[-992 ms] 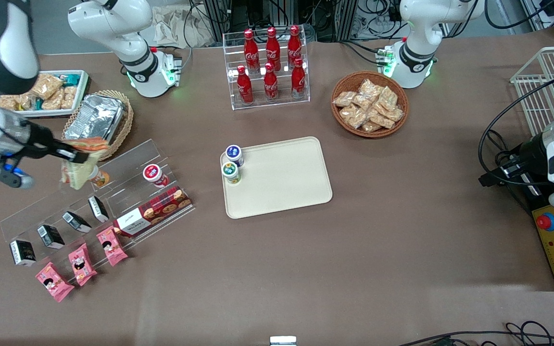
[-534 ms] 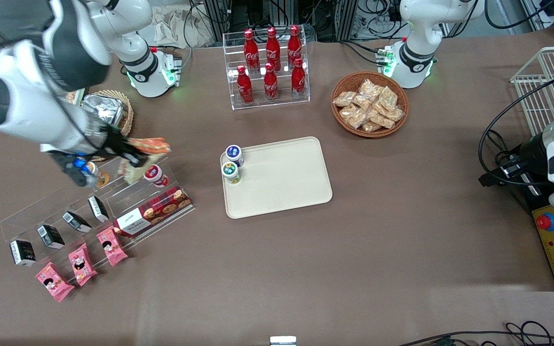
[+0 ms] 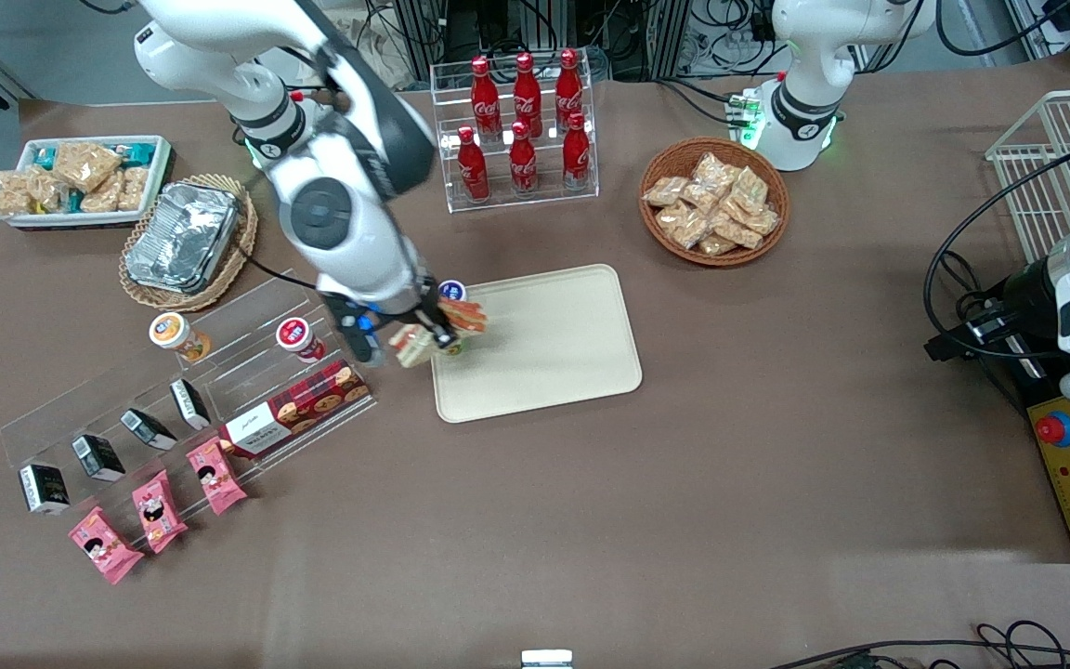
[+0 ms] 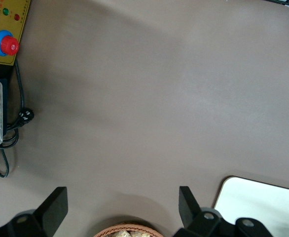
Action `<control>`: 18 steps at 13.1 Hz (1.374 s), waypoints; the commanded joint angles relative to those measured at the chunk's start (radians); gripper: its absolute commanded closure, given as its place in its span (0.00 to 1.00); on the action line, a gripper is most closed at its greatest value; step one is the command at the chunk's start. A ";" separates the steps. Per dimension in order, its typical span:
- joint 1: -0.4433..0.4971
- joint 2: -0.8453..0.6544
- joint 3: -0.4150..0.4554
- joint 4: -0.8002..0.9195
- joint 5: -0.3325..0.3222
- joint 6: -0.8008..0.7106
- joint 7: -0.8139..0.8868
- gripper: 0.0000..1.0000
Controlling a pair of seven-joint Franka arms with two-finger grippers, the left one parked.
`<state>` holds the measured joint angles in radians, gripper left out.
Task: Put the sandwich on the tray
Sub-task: 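Carry the sandwich over the cream tray and lower it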
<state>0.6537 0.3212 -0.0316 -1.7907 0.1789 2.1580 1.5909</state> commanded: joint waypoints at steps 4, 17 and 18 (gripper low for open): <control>0.084 0.217 -0.010 0.071 -0.073 0.236 0.237 1.00; 0.133 0.386 -0.021 0.160 -0.329 0.364 0.426 0.00; 0.126 0.377 -0.019 0.160 -0.337 0.356 0.426 0.00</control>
<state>0.7842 0.6888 -0.0493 -1.6583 -0.1053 2.5187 2.0166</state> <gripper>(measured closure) 0.410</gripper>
